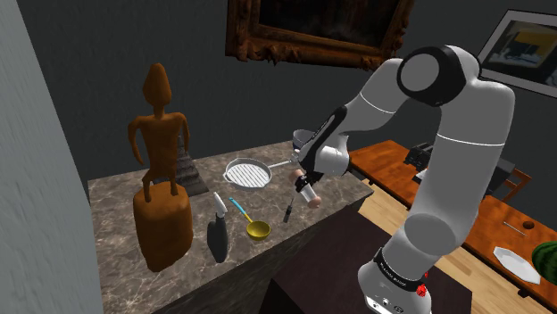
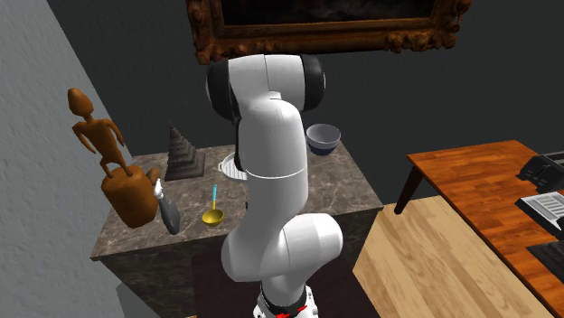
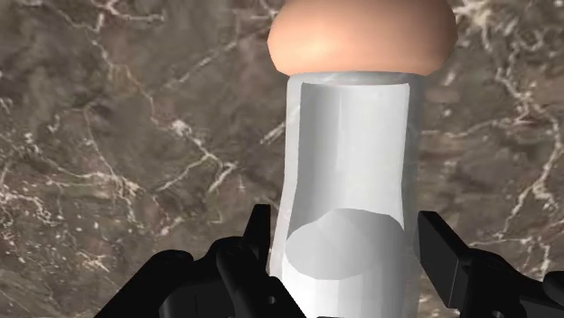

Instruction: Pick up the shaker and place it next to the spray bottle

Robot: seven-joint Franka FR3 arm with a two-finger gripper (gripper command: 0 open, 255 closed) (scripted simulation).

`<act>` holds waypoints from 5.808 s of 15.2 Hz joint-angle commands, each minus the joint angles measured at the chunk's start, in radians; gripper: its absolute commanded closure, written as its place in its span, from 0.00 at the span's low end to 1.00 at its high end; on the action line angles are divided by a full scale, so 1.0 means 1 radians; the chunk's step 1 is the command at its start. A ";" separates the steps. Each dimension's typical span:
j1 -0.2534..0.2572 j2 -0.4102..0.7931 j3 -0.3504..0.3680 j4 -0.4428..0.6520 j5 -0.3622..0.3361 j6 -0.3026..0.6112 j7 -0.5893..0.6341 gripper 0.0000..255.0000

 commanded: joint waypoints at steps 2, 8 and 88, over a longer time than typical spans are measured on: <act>0.077 -0.052 -0.087 -0.017 -0.058 -0.042 0.054 1.00; 0.204 -0.158 -0.251 -0.046 -0.239 -0.120 0.198 1.00; 0.509 -0.097 0.193 0.807 -0.715 -0.946 1.321 1.00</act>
